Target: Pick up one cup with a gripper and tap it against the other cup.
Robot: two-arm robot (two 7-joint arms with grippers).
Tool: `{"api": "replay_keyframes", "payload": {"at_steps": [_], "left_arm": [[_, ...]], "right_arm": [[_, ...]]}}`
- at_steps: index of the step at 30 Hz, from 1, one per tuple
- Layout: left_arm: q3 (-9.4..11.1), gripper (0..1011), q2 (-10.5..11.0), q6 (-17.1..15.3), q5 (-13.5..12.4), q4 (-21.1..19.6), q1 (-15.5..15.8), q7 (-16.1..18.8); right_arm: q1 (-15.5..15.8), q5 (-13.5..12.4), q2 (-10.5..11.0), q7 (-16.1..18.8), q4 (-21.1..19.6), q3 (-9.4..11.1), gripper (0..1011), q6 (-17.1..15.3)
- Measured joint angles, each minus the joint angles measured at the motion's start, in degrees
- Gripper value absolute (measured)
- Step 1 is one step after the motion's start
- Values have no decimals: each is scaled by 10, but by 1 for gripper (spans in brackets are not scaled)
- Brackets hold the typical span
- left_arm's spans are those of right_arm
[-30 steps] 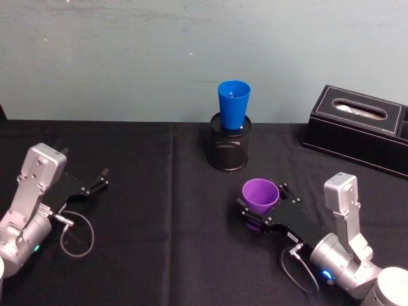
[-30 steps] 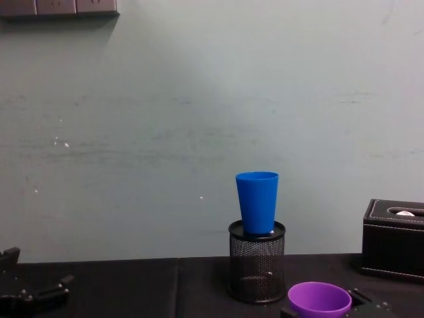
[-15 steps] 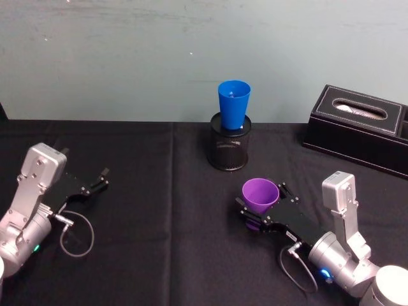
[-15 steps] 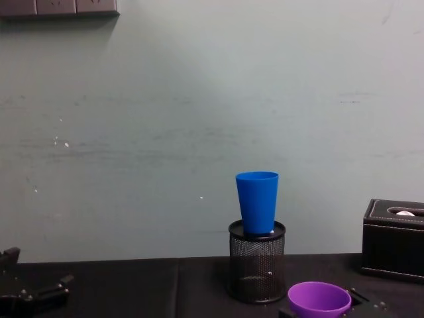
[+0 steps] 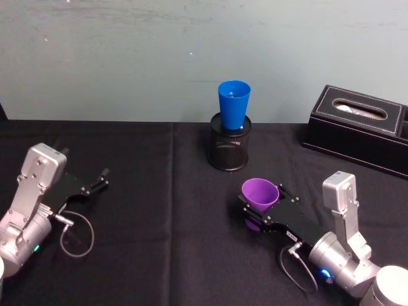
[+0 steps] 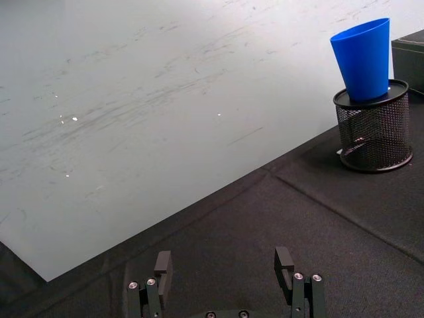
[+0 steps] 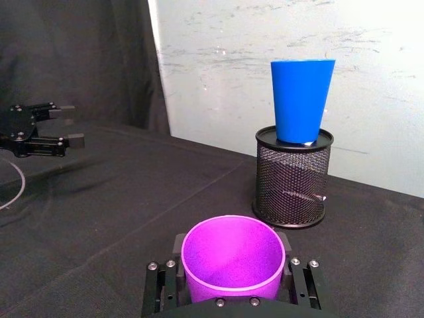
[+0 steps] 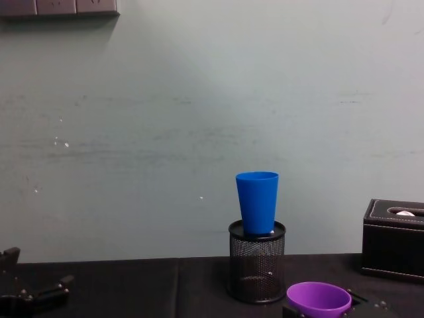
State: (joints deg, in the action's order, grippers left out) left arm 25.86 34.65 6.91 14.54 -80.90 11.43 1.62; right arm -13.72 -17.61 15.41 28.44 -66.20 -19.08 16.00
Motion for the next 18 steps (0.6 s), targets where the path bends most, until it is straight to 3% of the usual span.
{"api": "replay_keyframes", "payload": {"at_steps": [18], "left_arm": [[0, 1012, 0, 0, 0, 0, 0, 0]], "right_arm": [[1, 0, 0, 0, -1, 0, 752, 0]]}}
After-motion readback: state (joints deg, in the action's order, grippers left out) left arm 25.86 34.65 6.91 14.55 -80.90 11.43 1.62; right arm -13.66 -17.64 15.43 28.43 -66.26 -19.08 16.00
